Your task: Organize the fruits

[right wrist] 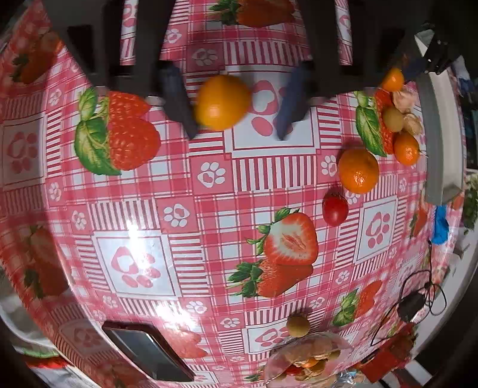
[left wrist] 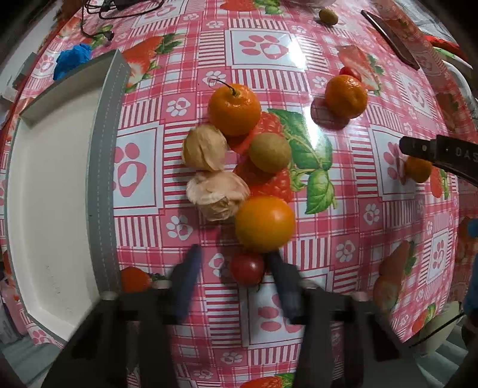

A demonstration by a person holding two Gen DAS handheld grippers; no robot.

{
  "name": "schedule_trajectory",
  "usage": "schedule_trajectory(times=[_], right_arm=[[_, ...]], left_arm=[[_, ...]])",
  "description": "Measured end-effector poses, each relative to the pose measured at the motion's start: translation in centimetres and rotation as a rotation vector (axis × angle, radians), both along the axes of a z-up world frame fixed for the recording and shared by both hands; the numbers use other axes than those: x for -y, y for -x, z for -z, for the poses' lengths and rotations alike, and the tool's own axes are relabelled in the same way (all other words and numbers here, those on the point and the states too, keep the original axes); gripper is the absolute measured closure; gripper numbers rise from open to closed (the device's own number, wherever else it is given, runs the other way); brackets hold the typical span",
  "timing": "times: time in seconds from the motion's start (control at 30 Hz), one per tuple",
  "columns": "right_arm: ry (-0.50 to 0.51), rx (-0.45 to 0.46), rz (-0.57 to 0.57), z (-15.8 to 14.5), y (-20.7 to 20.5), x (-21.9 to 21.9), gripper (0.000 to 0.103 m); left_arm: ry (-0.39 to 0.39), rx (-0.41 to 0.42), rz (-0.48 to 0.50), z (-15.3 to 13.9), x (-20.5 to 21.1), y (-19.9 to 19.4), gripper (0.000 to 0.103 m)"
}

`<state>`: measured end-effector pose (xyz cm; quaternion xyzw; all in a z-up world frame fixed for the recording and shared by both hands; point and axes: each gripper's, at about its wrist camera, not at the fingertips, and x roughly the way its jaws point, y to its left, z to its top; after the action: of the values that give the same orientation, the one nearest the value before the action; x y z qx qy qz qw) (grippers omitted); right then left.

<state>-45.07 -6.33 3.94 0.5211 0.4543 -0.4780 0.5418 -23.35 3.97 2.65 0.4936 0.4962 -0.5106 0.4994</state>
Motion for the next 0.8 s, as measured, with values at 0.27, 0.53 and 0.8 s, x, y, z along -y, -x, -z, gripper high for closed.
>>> schedule_trajectory(times=[0.27,0.53,0.8], right_arm=[[0.004,0.083,0.035,-0.7,0.0,-0.3,0.071],[-0.004,0.138,0.067,-1.1,0.0,-2.2,0.071],[-0.02,0.147,0.054,-1.7,1.4,-4.1,0.07]], left_arm=[[-0.02,-0.104,-0.019,-1.7,-1.2,-0.9,0.078],[-0.008,-0.132,0.002,-5.0,-2.9,-3.5,0.078],[0.022,-0.14,0.025,-8.4,-1.3,-3.6,0.078]])
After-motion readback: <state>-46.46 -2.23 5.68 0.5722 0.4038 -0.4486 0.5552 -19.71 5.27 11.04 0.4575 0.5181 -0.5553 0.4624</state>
